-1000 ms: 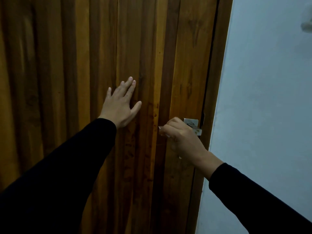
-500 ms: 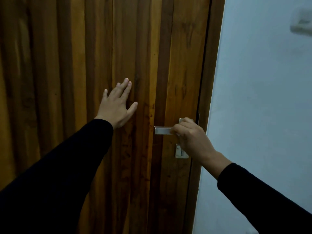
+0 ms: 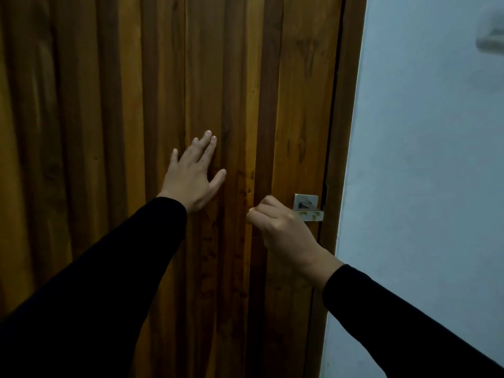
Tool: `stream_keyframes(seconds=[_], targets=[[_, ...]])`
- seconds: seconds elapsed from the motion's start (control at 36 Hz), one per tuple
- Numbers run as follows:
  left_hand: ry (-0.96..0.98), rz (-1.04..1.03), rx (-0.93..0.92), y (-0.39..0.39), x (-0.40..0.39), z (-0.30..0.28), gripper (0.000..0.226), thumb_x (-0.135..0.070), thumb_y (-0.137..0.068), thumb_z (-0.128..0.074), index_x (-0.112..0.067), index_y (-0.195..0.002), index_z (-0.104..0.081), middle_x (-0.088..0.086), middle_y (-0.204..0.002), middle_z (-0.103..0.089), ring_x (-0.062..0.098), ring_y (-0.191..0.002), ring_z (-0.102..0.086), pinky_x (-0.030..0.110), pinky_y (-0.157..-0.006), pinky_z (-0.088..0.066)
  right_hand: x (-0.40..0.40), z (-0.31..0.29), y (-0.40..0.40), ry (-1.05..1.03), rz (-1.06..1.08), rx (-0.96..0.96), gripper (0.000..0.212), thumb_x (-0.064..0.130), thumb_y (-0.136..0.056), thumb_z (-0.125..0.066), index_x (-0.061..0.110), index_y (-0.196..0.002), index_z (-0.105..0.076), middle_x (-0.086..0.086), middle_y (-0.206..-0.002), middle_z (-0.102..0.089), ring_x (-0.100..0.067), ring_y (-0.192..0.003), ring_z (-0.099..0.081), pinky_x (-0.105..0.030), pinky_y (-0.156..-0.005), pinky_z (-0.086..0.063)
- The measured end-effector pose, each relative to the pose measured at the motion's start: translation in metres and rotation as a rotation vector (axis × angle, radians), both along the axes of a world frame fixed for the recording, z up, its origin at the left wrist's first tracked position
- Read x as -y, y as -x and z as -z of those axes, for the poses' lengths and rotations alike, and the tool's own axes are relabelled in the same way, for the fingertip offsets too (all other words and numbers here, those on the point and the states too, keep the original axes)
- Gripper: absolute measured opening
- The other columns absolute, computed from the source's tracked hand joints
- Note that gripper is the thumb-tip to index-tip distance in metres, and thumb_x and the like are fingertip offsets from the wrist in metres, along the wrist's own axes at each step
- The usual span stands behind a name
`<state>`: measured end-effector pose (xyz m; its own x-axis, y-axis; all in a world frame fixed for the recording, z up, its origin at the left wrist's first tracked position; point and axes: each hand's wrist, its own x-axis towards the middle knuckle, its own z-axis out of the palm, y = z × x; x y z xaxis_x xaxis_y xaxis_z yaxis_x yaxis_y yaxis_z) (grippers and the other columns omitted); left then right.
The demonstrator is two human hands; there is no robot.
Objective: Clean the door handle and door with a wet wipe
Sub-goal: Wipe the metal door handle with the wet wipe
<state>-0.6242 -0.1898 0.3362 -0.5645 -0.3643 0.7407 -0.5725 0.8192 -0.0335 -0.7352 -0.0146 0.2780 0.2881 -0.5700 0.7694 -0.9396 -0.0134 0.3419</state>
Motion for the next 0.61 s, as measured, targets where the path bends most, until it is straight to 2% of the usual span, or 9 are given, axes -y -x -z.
stream_keyframes(seconds=[0.17,0.28,0.36,0.5,0.61], targets=[[0.013,0.009,-0.008,0.002,0.003,0.002,0.070,-0.056,-0.096,-0.022,-0.023,-0.151,0.007,-0.003,-0.159,0.013,0.018,-0.146,0.003,0.049,-0.116,-0.004,-0.007,0.006,0.012,0.021,-0.003,-0.023,0.010,-0.004,-0.082,-0.060,0.003,-0.082,-0.068,-0.008,-0.078,-0.065,-0.018,-0.072,-0.057,-0.024,-0.055,-0.050],[0.013,0.000,-0.003,0.003,0.004,0.003,0.070,-0.057,-0.096,-0.021,-0.023,-0.150,0.008,-0.003,-0.159,0.014,0.018,-0.146,0.004,0.049,-0.116,-0.003,-0.017,0.007,0.024,0.030,0.041,-0.042,0.023,0.008,-0.088,-0.046,0.003,-0.080,-0.067,-0.008,-0.076,-0.066,-0.018,-0.071,-0.058,-0.021,-0.060,-0.048],[0.003,-0.004,0.001,0.004,0.003,0.002,0.070,-0.057,-0.096,-0.021,-0.023,-0.150,0.009,-0.003,-0.158,0.014,0.018,-0.146,0.004,0.049,-0.116,-0.002,-0.027,0.008,0.034,0.037,0.087,-0.054,0.024,0.008,-0.087,-0.044,0.002,-0.080,-0.066,-0.009,-0.075,-0.065,-0.019,-0.071,-0.058,-0.022,-0.061,-0.048],[0.002,0.002,-0.003,0.003,0.001,0.002,0.070,-0.056,-0.096,-0.022,-0.022,-0.151,0.007,-0.002,-0.159,0.013,0.019,-0.146,0.003,0.050,-0.117,-0.003,-0.042,0.010,0.049,0.061,0.148,-0.039,0.009,-0.004,-0.076,-0.062,0.001,-0.082,-0.066,-0.012,-0.077,-0.067,-0.024,-0.074,-0.061,-0.032,-0.064,-0.056],[0.000,0.007,-0.005,0.001,0.000,0.002,0.070,-0.055,-0.096,-0.023,-0.022,-0.151,0.006,-0.002,-0.159,0.012,0.018,-0.146,0.003,0.050,-0.117,-0.003,-0.049,0.009,0.055,0.094,0.162,-0.063,0.021,-0.009,-0.064,-0.077,0.001,-0.077,-0.065,-0.011,-0.075,-0.066,-0.024,-0.072,-0.061,-0.030,-0.066,-0.054]])
